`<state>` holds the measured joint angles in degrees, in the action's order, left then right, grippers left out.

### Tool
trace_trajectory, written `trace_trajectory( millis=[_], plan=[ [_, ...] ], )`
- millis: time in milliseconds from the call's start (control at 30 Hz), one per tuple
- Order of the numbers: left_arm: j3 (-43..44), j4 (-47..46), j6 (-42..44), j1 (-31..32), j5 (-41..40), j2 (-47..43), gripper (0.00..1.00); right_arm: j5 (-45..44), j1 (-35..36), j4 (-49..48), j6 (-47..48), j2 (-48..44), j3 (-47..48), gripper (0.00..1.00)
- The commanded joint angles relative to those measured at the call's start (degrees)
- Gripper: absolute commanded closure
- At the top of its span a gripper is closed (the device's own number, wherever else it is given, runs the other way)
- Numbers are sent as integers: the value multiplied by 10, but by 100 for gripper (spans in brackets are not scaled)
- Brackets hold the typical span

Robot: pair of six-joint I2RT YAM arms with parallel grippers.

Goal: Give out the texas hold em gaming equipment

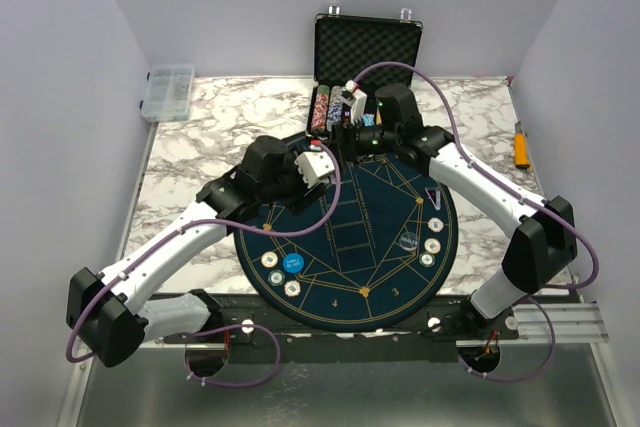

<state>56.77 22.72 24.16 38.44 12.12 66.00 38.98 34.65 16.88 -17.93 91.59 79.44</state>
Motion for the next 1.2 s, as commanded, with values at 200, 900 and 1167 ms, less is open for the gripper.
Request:
trace_trajectory(
  millis=[200,900,1167],
  plan=[
    [24,-26,22,7,-25,10,100,77,-2,-24,-14,3,-57,36],
    [24,31,23,-49,-10,-101,2,74,-19,12,19,-18,-30,99],
    [25,117,48,-111,-9,-232,2,22,-22,38,74,-46,-32,99]
  ],
)
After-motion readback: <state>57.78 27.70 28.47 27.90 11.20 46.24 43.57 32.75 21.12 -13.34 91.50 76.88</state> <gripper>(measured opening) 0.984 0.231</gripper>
